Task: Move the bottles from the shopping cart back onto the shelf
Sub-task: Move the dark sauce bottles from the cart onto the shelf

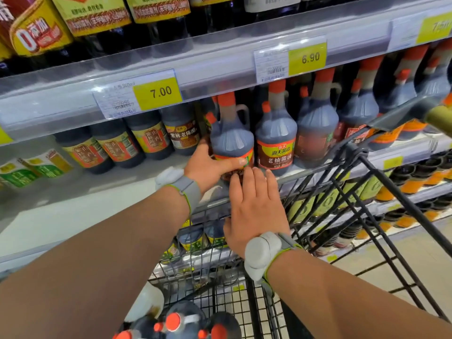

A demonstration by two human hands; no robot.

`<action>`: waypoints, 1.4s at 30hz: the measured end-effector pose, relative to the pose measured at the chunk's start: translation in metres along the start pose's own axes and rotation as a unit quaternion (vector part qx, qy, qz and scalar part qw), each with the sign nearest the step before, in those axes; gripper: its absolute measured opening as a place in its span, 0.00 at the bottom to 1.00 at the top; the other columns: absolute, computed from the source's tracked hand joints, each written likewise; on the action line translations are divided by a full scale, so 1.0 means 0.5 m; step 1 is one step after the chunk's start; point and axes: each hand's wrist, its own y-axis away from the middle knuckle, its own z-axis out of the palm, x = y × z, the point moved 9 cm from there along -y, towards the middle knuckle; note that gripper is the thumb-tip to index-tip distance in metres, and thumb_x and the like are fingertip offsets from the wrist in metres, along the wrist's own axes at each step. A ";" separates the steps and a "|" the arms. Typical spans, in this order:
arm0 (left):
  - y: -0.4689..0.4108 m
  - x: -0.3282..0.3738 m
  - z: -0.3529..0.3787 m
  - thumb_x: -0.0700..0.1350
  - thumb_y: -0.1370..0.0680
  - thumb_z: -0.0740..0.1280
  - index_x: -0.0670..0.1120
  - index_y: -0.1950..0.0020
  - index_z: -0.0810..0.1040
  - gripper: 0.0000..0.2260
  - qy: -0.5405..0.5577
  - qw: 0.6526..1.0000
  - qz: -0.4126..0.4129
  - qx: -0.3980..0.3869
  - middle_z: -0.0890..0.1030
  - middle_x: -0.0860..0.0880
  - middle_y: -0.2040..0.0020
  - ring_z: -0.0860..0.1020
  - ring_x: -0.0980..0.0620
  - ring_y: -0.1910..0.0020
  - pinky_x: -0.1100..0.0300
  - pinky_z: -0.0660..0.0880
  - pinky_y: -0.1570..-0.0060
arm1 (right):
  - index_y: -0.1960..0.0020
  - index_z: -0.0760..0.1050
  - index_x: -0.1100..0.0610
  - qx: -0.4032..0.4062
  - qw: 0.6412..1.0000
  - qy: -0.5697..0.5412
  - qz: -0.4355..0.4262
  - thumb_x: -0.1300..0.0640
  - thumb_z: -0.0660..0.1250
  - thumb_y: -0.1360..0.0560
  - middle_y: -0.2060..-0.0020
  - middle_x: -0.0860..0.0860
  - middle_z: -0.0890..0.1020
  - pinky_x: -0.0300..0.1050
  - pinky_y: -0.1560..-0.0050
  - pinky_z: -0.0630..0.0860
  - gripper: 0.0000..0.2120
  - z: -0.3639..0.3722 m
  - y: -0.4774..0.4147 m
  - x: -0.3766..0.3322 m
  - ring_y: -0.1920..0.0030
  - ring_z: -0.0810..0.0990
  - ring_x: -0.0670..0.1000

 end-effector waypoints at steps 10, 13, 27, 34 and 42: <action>-0.004 -0.028 -0.014 0.35 0.27 0.77 0.41 0.29 0.70 0.29 0.005 0.999 0.026 -0.022 0.82 0.46 0.38 0.82 0.50 0.40 0.42 0.79 0.39 | 0.35 0.68 0.61 0.040 0.999 -0.018 0.006 0.42 0.69 0.35 0.40 0.61 0.72 0.66 0.25 0.52 0.35 0.005 0.000 0.002 0.35 0.67 0.66; -0.012 -0.029 -0.006 0.35 0.27 0.77 0.40 0.28 0.70 0.29 -0.004 0.999 0.030 -0.012 0.82 0.51 0.43 0.81 0.68 0.54 0.60 0.83 0.48 | 0.43 0.68 0.59 0.061 0.998 -0.033 0.002 0.45 0.70 0.37 0.47 0.58 0.72 0.66 0.26 0.55 0.28 0.001 0.002 0.003 0.41 0.70 0.64; 0.002 0.006 -0.018 0.51 0.34 0.83 0.49 0.35 0.73 0.32 -0.122 0.988 0.059 0.077 0.80 0.56 0.46 0.79 0.56 0.49 0.73 0.71 0.52 | 0.45 0.69 0.58 0.073 0.997 -0.030 0.005 0.46 0.72 0.38 0.47 0.58 0.72 0.66 0.25 0.53 0.27 0.007 0.000 0.001 0.41 0.70 0.64; 0.016 0.018 -0.014 0.56 0.35 0.82 0.49 0.33 0.69 0.36 -0.149 0.983 0.054 0.092 0.77 0.56 0.44 0.77 0.53 0.47 0.62 0.71 0.47 | 0.44 0.68 0.58 0.070 0.997 -0.018 0.007 0.45 0.70 0.38 0.46 0.58 0.72 0.66 0.25 0.52 0.28 0.008 -0.001 -0.004 0.40 0.69 0.64; 0.020 0.016 -0.011 0.55 0.33 0.81 0.48 0.28 0.68 0.38 -0.149 0.986 0.052 0.054 0.79 0.51 0.36 0.77 0.50 0.40 0.59 0.72 0.44 | 0.43 0.69 0.58 0.068 0.998 -0.018 0.007 0.46 0.70 0.39 0.46 0.57 0.72 0.66 0.25 0.53 0.28 0.006 -0.002 -0.005 0.40 0.69 0.64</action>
